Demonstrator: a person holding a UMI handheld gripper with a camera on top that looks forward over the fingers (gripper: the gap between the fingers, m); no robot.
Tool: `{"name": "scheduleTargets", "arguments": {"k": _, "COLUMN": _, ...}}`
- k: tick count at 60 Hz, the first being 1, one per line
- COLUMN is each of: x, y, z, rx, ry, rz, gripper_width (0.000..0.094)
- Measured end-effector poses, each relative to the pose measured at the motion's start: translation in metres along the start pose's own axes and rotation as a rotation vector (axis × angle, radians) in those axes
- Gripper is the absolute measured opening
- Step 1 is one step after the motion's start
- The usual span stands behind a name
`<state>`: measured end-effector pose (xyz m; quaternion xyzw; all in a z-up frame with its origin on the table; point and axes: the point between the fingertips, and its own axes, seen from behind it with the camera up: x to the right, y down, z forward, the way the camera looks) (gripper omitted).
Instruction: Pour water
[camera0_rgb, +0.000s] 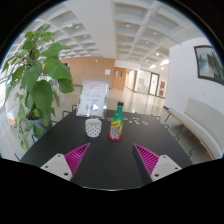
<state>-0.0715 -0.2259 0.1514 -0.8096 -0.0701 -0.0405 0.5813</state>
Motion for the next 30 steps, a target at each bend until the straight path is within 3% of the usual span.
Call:
{"name": "scheduleTargets", "arguments": {"k": 17, "x": -0.003, "y": 0.021, "z": -0.049, "rx": -0.023, "ry": 0.010, "rz": 0.000, "gripper_width": 0.0854}}
{"name": "scheduleTargets", "arguments": {"k": 30, "x": -0.015, "y": 0.008, "z": -0.066, "rx": 0.025, "ry": -0.012, "rz": 0.012, "gripper_width": 0.0853}}
